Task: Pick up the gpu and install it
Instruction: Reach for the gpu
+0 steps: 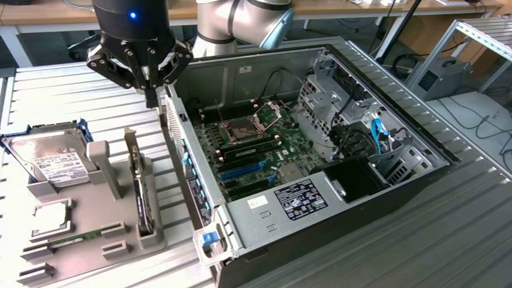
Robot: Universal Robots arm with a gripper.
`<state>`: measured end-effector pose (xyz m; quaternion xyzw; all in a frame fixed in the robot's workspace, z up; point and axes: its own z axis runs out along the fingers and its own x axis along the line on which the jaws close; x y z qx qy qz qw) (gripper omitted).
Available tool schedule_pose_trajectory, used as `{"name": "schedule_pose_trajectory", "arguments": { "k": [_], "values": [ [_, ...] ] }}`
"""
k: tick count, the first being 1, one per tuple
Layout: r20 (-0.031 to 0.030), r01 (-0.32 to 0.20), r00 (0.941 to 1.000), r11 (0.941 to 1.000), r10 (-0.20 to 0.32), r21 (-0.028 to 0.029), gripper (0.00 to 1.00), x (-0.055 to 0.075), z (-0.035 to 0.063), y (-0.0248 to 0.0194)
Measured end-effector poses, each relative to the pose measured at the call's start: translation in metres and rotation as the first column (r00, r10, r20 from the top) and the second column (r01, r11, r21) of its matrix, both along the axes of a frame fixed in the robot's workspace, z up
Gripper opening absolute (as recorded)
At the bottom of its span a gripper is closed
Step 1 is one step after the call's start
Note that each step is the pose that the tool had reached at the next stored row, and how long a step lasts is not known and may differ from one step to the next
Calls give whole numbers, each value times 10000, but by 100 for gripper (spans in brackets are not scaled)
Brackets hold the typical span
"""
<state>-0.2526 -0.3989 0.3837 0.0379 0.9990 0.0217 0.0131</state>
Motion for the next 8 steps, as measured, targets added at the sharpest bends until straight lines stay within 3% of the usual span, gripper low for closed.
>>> {"name": "schedule_pose_trajectory", "arguments": {
  "k": [8],
  "values": [
    [-1,0,10000,10000,0,0,11,-64,-2,0]
  ]
}}
